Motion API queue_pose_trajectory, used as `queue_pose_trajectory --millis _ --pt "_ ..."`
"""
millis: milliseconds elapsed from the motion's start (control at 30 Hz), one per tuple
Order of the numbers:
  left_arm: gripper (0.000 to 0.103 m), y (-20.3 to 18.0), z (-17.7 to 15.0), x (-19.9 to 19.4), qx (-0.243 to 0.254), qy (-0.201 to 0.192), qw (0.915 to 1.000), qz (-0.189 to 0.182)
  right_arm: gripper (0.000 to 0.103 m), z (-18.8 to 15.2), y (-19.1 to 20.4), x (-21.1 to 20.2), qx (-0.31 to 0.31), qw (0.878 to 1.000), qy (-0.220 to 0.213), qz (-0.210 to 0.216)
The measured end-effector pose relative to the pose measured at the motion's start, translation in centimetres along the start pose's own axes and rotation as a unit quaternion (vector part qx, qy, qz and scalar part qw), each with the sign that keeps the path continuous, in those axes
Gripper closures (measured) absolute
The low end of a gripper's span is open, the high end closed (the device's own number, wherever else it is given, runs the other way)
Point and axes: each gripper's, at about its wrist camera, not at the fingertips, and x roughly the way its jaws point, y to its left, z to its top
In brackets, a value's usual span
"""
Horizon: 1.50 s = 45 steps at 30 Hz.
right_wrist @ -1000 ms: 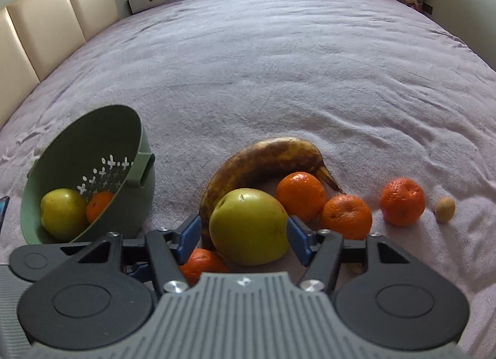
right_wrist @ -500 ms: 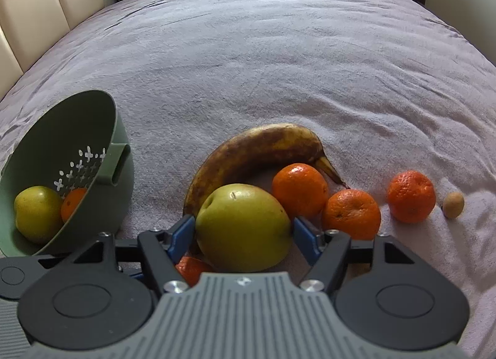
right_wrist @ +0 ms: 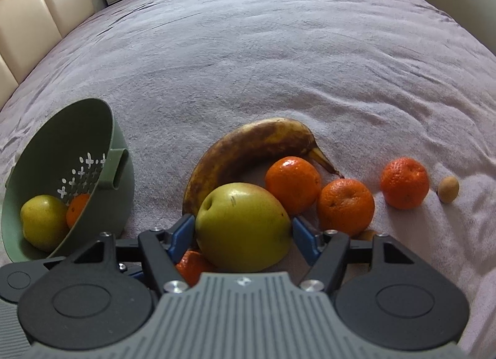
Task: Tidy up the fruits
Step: 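Grasp a mandarin with left gripper while right gripper grasps the second yellow-green pear, then carry the mandarin with left tool while right tool carries the pear to the colander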
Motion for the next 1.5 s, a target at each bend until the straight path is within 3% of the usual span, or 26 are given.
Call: queue_pose_trajectory --millis 300,933,1167,1500 --pt "0.059 -0.6 -0.1 -1.7 0.001 -0.01 0.9999 -0.006 0.037 0.0 -1.4 -2.0 0.054 0.998 -0.002 0.008" --pt "0.059 -0.5 0.9 -9.6 -0.027 -0.081 0.9961 -0.024 0.037 1.0 -1.7 -10.0 0.071 0.993 -0.093 0.031" --pt "0.059 1.7 1.3 -12.3 -0.055 -0.102 0.9933 -0.003 0.037 1.8 0.5 -11.4 0.059 0.99 -0.116 0.058" --pt "0.059 7.9 1.2 -13.7 -0.13 -0.091 0.9865 0.039 0.037 2.9 5.0 -10.7 0.024 0.988 -0.114 0.098"
